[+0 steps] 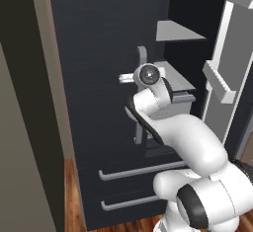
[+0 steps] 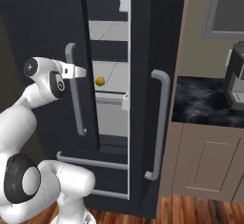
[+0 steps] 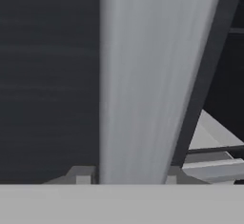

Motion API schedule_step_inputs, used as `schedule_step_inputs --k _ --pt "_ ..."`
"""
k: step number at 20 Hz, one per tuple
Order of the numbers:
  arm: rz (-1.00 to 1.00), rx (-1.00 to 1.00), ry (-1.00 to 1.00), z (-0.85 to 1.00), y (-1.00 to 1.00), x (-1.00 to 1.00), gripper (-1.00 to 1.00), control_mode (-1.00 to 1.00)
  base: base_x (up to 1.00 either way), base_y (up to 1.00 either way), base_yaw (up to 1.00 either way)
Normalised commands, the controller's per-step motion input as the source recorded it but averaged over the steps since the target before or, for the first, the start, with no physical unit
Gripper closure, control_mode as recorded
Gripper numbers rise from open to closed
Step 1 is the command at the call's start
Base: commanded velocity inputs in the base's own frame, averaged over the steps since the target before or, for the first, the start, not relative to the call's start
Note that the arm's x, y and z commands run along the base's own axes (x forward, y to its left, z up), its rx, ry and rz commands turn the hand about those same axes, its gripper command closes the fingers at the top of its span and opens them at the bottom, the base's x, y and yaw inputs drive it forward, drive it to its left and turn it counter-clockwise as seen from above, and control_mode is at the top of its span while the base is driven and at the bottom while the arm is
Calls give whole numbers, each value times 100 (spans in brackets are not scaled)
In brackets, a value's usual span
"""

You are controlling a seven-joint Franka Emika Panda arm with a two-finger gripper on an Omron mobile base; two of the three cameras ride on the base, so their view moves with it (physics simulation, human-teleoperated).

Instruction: Retrieve a lemon from the fridge and place it on the cutting board with the fish.

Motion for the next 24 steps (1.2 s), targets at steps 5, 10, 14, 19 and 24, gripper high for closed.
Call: schedule_step_inputs --k 5,10,14,19,24 --pt "-32 0 12 8 80 -54 100 -100 0 0 0" --pt "-21 4 25 0 81 -83 100 -100 0 0 0" --pt "-3 9 25 0 70 -97 100 -100 0 0 0" --pt "0 4 15 -2 75 -93 100 -100 0 0 0" --pt "-6 0 0 -1 62 -6 100 -100 0 0 0"
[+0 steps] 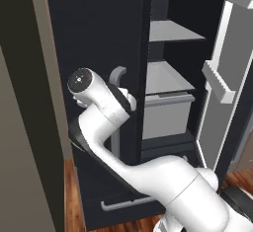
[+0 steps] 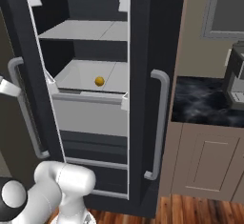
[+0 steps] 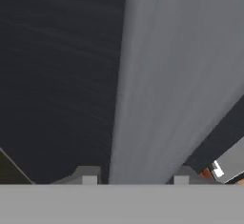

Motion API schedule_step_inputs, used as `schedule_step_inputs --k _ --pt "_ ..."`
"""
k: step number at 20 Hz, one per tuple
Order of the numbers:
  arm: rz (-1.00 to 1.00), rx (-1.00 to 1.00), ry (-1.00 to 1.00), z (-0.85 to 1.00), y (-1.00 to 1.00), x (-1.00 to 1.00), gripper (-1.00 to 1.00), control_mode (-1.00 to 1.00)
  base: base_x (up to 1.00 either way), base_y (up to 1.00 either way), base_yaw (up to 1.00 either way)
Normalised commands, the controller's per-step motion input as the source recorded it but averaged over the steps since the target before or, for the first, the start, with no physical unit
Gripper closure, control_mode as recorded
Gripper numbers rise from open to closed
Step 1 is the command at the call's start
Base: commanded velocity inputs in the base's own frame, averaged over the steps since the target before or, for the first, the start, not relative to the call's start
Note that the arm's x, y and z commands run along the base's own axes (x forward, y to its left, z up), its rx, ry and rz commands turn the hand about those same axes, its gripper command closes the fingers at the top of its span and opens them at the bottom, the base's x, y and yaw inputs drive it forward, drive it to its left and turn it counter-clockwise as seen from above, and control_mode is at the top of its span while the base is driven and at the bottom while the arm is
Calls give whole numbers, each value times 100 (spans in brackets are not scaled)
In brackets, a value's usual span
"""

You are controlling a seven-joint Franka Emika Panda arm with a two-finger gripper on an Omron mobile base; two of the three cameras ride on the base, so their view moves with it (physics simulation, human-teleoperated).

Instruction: Retrieve a lemon from the fridge and place it on the cutting board with the fish.

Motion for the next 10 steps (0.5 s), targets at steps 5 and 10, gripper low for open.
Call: schedule_step_inputs --k 5,10 --pt "-11 -1 0 0 40 0 -100 -100 0 0 0" --pt "-11 -2 0 0 10 0 -100 -100 0 0 0"
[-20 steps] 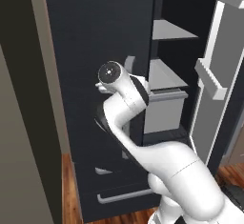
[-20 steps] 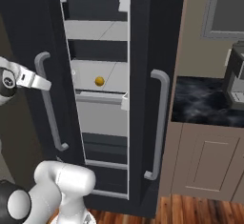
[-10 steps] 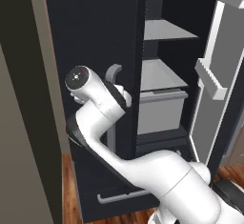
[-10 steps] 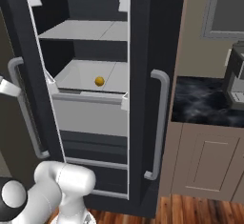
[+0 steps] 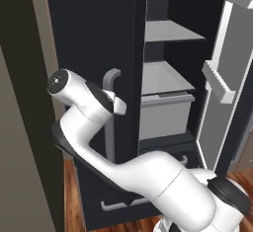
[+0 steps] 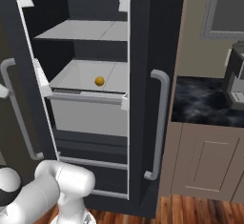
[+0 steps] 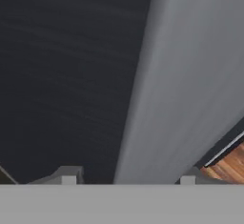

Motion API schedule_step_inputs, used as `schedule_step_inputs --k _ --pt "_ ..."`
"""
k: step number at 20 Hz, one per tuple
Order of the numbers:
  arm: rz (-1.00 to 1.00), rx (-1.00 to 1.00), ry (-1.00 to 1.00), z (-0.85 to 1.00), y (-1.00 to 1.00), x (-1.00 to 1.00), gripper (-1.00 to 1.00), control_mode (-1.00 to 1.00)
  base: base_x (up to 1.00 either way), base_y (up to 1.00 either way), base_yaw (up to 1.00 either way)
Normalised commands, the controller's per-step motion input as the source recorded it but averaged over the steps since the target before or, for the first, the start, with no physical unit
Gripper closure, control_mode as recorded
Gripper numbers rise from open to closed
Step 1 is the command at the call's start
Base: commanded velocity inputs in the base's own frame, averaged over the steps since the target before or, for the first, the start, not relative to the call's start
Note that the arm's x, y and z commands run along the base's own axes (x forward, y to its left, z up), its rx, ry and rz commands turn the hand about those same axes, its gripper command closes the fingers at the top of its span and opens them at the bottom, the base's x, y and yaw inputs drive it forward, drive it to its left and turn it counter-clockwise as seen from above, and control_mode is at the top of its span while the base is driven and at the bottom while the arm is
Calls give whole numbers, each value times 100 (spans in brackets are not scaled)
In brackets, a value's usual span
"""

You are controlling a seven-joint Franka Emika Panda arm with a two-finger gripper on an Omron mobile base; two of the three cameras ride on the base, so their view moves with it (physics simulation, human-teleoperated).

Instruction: Retrieve a lemon from the fridge and place it on the cutting board with the fish.

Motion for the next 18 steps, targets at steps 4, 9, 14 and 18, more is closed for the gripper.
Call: schedule_step_inputs --k 4,9,14,18 --pt "-12 0 0 0 8 -11 -100 -100 0 0 0" --pt "-9 0 0 0 9 -24 -100 -100 0 0 0" --pt "-6 0 0 0 0 -78 -100 -100 0 0 0" --pt "-5 3 -4 1 -32 -100 -100 -100 0 0 0"
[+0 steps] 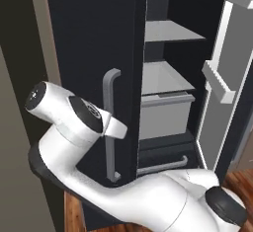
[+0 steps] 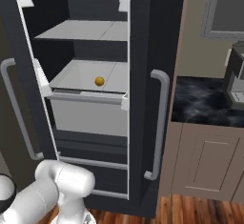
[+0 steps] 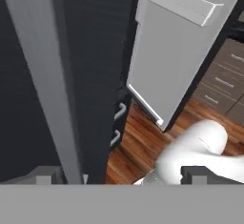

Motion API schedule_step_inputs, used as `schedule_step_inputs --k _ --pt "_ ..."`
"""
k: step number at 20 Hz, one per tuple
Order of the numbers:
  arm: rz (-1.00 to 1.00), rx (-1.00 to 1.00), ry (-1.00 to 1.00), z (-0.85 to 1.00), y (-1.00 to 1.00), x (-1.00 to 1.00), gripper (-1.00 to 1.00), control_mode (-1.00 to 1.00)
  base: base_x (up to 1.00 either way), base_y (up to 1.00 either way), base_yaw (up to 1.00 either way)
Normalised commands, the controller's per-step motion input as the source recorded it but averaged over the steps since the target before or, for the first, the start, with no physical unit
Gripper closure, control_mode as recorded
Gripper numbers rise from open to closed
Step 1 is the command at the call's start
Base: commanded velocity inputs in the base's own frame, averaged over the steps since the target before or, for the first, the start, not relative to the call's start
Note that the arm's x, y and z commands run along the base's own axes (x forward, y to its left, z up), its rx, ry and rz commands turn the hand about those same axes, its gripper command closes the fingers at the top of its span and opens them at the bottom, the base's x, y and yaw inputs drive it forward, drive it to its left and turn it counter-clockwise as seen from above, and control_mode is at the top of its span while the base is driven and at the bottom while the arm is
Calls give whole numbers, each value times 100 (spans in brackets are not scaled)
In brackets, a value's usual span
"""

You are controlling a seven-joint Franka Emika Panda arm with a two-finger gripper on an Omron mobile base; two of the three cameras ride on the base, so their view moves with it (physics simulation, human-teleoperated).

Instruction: Retrieve a lemon from the fridge and place it on the cutting board with the fish.

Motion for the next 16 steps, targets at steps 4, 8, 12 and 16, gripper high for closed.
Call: schedule_step_inputs --k 4,8,12,16 --pt "0 24 -5 18 -95 -99 -100 -100 0 0 0" --pt "-9 34 0 12 -100 -67 -100 -100 0 0 0" --pt "-5 39 -9 23 -100 -71 -100 -100 0 0 0" --pt "-1 41 -11 18 -100 -43 -100 -100 0 0 0"
